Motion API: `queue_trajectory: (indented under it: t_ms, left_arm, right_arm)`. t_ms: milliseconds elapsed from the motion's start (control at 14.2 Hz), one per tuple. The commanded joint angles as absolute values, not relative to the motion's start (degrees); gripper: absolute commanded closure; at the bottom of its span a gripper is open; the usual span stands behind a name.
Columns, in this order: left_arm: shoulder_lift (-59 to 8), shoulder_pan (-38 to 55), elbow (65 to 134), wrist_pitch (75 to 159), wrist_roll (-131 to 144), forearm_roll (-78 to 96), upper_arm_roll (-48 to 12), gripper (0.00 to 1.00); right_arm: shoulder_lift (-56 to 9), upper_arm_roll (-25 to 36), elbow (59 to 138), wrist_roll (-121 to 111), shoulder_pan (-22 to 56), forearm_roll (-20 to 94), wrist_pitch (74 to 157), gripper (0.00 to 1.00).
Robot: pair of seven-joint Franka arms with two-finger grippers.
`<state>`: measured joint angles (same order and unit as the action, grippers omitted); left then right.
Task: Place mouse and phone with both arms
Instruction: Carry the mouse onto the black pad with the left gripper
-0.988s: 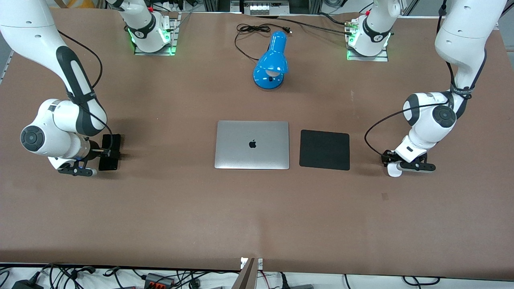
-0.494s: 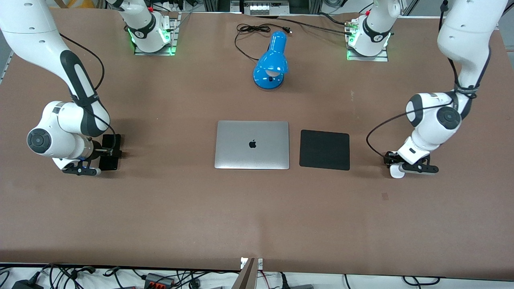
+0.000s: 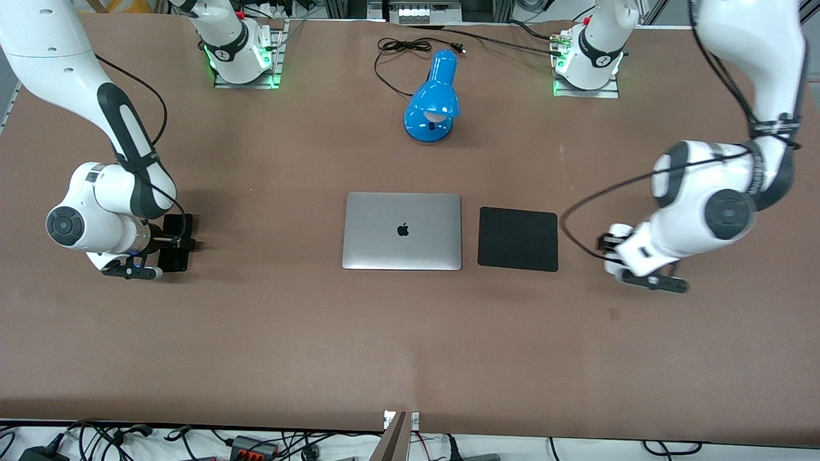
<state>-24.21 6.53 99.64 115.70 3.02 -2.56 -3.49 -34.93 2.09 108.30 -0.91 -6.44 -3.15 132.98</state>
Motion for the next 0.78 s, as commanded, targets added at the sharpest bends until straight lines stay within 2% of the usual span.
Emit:
queue_trajectory:
  t_ms: [0,71,141,282,424,706]
  left_arm:
    - [-25.8,13.9,100.1,115.9,14.2,-3.2,-3.3,0.77]
    - [-25.9,15.5,102.4,119.7,15.6,-3.2,-3.3,0.79]
    - [-25.8,16.7,105.2,125.0,15.6,-3.2,-3.3,0.79]
    - [-25.9,17.4,111.8,138.4,15.9,-3.3,-3.3,0.78]
    - [-26.8,17.5,116.0,146.3,16.7,-3.3,-3.3,0.78]
    - [-28.9,18.6,116.9,149.1,18.7,-3.3,-3.3,0.78]
  right_arm:
    - [-34.5,1.9,109.2,-1.0,-6.7,-6.7,133.4,0.52]
    - [-34.4,2.0,109.2,-0.8,-6.6,-7.1,133.4,0.74]
    - [-34.4,2.0,109.2,-1.1,-6.8,-7.1,133.3,0.84]
    - [-34.2,2.0,108.7,-0.4,-6.9,-7.1,131.2,0.88]
    - [-33.1,1.6,107.0,0.1,-6.4,-6.6,127.1,0.88]
    - [-31.6,-1.5,97.7,2.1,-3.8,-4.7,112.9,0.87]
